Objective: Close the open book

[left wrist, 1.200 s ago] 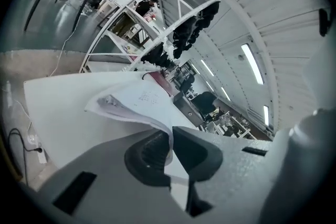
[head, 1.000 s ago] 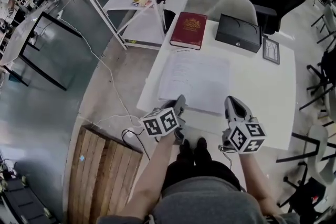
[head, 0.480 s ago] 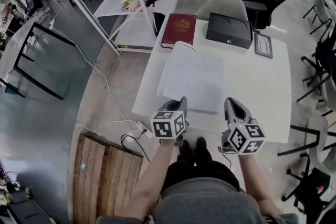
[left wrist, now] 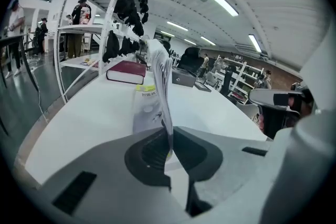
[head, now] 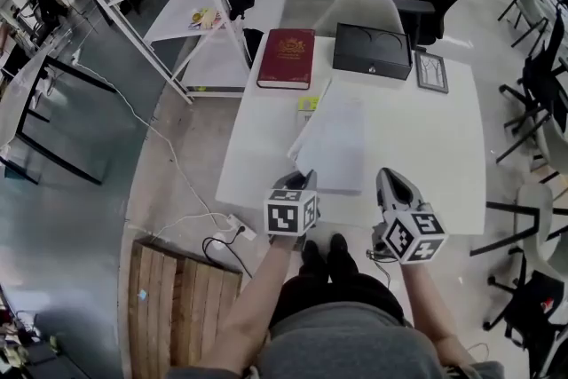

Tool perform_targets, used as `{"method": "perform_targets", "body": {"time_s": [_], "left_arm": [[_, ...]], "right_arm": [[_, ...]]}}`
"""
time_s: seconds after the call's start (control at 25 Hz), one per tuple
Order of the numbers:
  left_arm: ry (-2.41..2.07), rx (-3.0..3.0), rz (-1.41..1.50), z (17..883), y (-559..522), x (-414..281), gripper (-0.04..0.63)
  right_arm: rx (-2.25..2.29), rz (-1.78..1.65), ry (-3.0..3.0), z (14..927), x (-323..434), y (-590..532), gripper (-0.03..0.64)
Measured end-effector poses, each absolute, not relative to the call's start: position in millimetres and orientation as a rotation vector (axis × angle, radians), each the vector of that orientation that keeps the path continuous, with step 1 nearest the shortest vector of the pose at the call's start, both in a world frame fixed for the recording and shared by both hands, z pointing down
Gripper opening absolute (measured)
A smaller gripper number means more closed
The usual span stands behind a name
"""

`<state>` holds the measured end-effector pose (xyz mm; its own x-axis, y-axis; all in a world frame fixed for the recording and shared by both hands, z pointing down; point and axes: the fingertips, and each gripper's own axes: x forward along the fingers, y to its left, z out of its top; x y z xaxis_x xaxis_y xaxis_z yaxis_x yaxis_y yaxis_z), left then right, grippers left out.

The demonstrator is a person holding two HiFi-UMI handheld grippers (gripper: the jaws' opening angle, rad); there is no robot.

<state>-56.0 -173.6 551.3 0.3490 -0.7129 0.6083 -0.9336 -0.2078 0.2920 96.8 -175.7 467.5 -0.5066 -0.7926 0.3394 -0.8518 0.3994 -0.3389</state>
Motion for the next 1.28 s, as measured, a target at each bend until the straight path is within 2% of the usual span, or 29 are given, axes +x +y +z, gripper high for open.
{"method": "perform_targets", "body": {"time_s": [0.32,0.8,1.28], "left_arm": [[-1.385,2.065,0.728,567.1,-175.2,-40.0,0.018],[-1.256,2.106,0.926,581.6,-173.6,-24.4,0.021],[-1.185,2.130,0.981,592.6,-172.9,-13.9,0.084]], "right_arm": [[1.544,0.753,-2.490,471.6,111.5,-173.5,0.009],[1.588,0.777,-2.477,471.7,119.4,-173.4,0.009],[1.639,0.781,-2.449,472.2,133.8,-172.5,0.009]]}}
